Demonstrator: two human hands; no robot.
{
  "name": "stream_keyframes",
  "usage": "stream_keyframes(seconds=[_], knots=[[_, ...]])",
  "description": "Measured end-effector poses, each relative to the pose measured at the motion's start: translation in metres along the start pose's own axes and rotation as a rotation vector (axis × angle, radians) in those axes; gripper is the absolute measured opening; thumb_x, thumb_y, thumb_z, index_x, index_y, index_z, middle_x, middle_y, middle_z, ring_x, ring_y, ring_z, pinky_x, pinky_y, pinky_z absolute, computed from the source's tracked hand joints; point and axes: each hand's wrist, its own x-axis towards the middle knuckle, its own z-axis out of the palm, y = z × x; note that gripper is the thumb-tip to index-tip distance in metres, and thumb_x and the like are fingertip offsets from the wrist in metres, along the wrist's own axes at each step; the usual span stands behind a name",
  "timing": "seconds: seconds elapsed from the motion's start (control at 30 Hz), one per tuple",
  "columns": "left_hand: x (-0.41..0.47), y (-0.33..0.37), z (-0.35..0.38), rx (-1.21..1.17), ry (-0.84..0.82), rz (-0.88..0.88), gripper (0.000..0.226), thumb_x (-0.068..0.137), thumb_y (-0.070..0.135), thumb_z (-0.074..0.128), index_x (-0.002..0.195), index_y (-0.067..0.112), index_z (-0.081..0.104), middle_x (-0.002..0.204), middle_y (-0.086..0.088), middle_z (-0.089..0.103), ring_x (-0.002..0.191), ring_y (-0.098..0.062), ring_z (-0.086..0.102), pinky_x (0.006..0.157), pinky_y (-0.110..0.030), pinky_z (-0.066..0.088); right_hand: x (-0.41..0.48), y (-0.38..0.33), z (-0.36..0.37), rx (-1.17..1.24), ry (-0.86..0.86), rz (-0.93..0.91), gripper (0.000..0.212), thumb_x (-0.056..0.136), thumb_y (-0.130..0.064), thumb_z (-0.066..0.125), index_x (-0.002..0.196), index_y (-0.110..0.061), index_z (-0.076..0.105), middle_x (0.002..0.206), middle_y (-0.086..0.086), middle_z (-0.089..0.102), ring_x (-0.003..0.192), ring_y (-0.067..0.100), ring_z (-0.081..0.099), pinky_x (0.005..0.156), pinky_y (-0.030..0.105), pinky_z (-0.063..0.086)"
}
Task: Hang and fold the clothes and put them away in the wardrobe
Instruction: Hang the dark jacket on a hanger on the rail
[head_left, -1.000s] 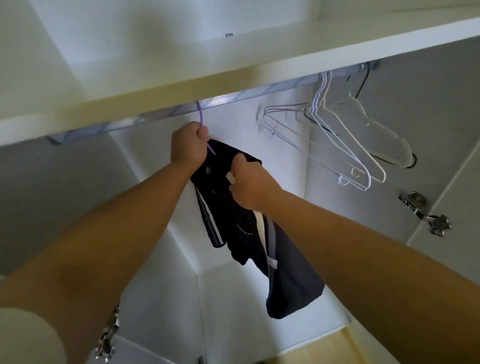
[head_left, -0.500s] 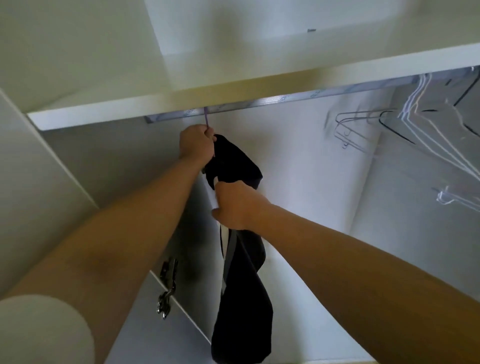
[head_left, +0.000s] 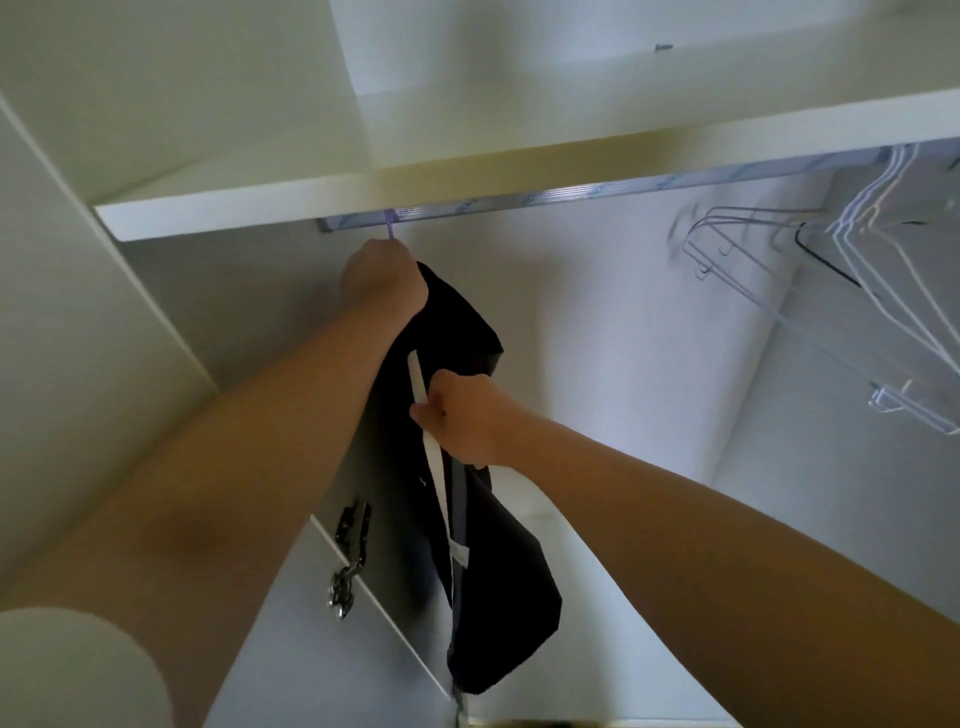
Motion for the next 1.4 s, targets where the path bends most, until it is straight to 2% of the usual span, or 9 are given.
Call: stream_keyframes(seconds=[0.13, 0.23, 0.4, 0.63, 0.73, 0.97, 1.17, 1.33, 1.4], knots=[[-0.026, 0.04, -0.015, 0.273, 0.046, 0.247, 0.029, 0.089, 0.012, 0.06, 0.117, 0.006, 0.066, 0.112, -0.014, 0.067, 0.103, -0.033, 0.067, 0.078, -0.038, 0.049, -0.017, 0.034, -0.021, 0.308, 0.17, 0.247, 0.037, 0.106, -0.045, 0.035, 0.092, -0.017, 0.056, 0.075, 0.009, 0.07, 0.054, 0.023, 0.071, 0.056, 0.041, 0.063], [-0.054, 0.089, -0.018, 0.239, 0.011, 0.369, 0.01, 0.088, 0.016, 0.064, 0.094, 0.01, 0.07, 0.081, -0.008, 0.064, 0.086, -0.029, 0.069, 0.067, -0.033, 0.042, -0.04, 0.071, -0.044, 0.459, 0.379, 0.453, 0.035, 0.104, -0.04, 0.037, 0.09, -0.016, 0.058, 0.08, 0.009, 0.071, 0.058, 0.022, 0.07, 0.051, 0.033, 0.06], [-0.093, 0.18, 0.012, -0.449, -0.609, 0.396, 0.028, 0.095, 0.025, 0.061, 0.079, 0.004, 0.072, 0.062, -0.007, 0.073, 0.055, -0.02, 0.073, 0.055, -0.028, 0.06, -0.093, 0.125, -0.086, 0.684, 0.68, 0.668, 0.031, 0.101, -0.032, 0.04, 0.093, -0.009, 0.058, 0.078, 0.012, 0.071, 0.051, 0.019, 0.062, 0.047, 0.026, 0.049], [-0.14, 0.297, 0.051, -1.095, -1.009, 0.345, 0.034, 0.095, 0.028, 0.069, 0.097, -0.006, 0.072, 0.084, -0.02, 0.076, 0.068, -0.028, 0.075, 0.062, -0.03, 0.061, -0.163, 0.182, -0.137, 0.603, 0.909, 0.807, 0.029, 0.102, -0.035, 0.04, 0.101, -0.012, 0.058, 0.083, 0.008, 0.07, 0.063, 0.024, 0.068, 0.049, 0.033, 0.055], [-0.149, 0.334, 0.063, -1.193, -0.981, 0.298, 0.038, 0.096, 0.03, 0.068, 0.096, -0.007, 0.07, 0.076, -0.016, 0.076, 0.069, -0.03, 0.076, 0.069, -0.034, 0.063, -0.182, 0.197, -0.151, 0.544, 0.945, 0.857, 0.028, 0.102, -0.034, 0.041, 0.1, -0.013, 0.058, 0.086, 0.01, 0.07, 0.069, 0.032, 0.07, 0.063, 0.044, 0.062], [-0.156, 0.392, 0.08, -0.897, -0.786, 0.454, 0.062, 0.1, 0.058, 0.043, 0.11, 0.001, 0.065, 0.099, -0.012, 0.073, 0.062, -0.026, 0.075, 0.07, -0.041, 0.065, -0.209, 0.224, -0.166, 0.522, 1.067, 0.925, 0.022, 0.101, -0.032, 0.045, 0.098, -0.019, 0.062, 0.079, 0.006, 0.07, 0.06, 0.02, 0.067, 0.046, 0.025, 0.047], [-0.159, 0.409, 0.088, -0.923, -0.727, 0.53, 0.052, 0.099, 0.052, 0.048, 0.093, 0.003, 0.068, 0.086, -0.011, 0.074, 0.053, -0.022, 0.072, 0.061, -0.039, 0.064, -0.212, 0.232, -0.171, 0.515, 1.143, 0.948, 0.021, 0.099, -0.033, 0.046, 0.097, -0.018, 0.06, 0.079, 0.009, 0.072, 0.06, 0.021, 0.067, 0.05, 0.03, 0.051], [-0.161, 0.414, 0.088, -0.96, -0.747, 0.53, 0.03, 0.089, 0.029, 0.059, 0.082, 0.001, 0.07, 0.074, -0.013, 0.073, 0.049, -0.027, 0.071, 0.056, -0.044, 0.063, -0.211, 0.235, -0.174, 0.455, 1.147, 0.985, 0.02, 0.098, -0.034, 0.046, 0.104, -0.02, 0.059, 0.096, 0.007, 0.07, 0.084, 0.03, 0.07, 0.074, 0.043, 0.06], [-0.16, 0.414, 0.088, -0.986, -0.793, 0.504, 0.024, 0.088, 0.023, 0.056, 0.08, 0.003, 0.067, 0.071, -0.013, 0.073, 0.049, -0.027, 0.071, 0.054, -0.042, 0.063, -0.212, 0.235, -0.174, 0.382, 1.151, 0.998, 0.017, 0.097, -0.033, 0.048, 0.104, -0.021, 0.057, 0.097, 0.004, 0.07, 0.079, 0.024, 0.066, 0.065, 0.033, 0.053]])
